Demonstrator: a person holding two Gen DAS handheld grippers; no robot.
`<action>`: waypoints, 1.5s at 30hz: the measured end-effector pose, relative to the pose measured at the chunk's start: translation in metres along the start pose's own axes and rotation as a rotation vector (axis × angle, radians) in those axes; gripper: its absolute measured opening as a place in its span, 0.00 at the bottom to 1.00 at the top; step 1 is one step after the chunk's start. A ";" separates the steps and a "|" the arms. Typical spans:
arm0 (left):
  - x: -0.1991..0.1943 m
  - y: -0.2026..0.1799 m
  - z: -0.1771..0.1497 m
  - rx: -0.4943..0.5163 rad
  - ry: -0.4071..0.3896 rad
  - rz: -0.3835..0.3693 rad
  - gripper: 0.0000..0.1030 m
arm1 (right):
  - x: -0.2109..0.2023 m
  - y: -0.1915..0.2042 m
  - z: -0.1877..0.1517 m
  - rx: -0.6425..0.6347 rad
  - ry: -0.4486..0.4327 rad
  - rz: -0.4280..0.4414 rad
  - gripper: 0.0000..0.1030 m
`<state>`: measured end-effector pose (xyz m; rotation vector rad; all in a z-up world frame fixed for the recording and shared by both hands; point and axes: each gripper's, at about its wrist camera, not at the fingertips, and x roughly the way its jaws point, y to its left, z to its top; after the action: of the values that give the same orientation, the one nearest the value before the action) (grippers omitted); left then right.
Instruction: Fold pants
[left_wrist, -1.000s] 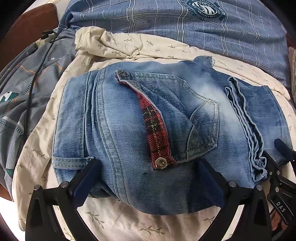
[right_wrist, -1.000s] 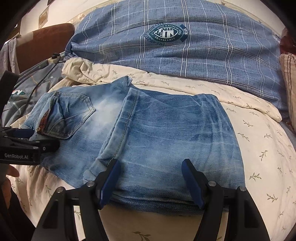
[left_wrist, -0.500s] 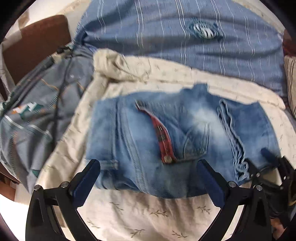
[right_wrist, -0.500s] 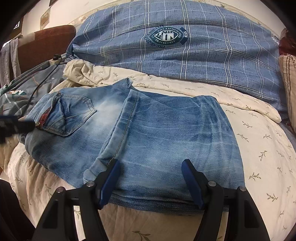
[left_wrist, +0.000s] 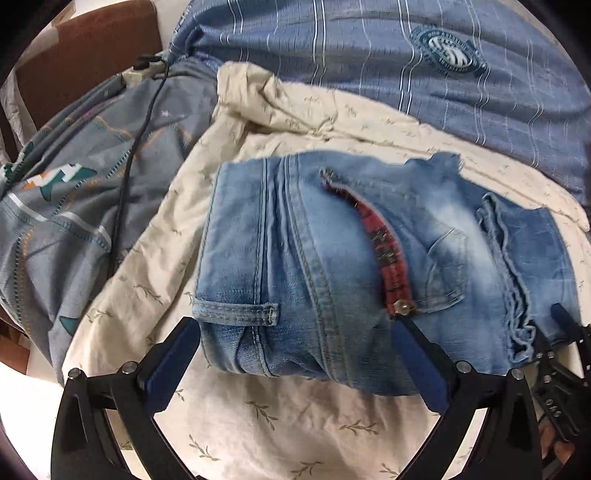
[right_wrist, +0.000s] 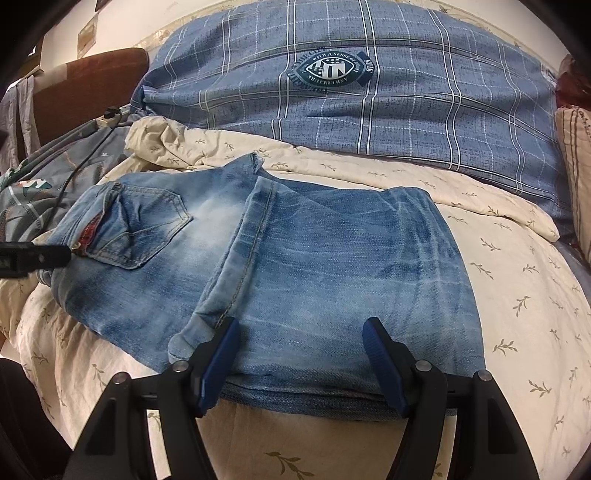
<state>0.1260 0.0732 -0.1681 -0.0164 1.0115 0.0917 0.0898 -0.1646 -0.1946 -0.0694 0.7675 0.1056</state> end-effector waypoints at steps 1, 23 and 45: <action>0.005 0.001 -0.001 -0.002 0.010 0.001 1.00 | 0.000 0.000 0.000 0.000 0.001 0.000 0.70; 0.031 -0.012 -0.004 0.040 0.037 0.064 1.00 | 0.003 -0.001 0.004 -0.001 0.039 0.009 0.70; -0.034 -0.010 0.020 0.014 -0.150 0.061 1.00 | -0.031 -0.015 0.016 0.092 -0.118 0.056 0.70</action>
<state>0.1259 0.0617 -0.1294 0.0338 0.8624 0.1392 0.0803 -0.1797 -0.1609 0.0458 0.6562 0.1262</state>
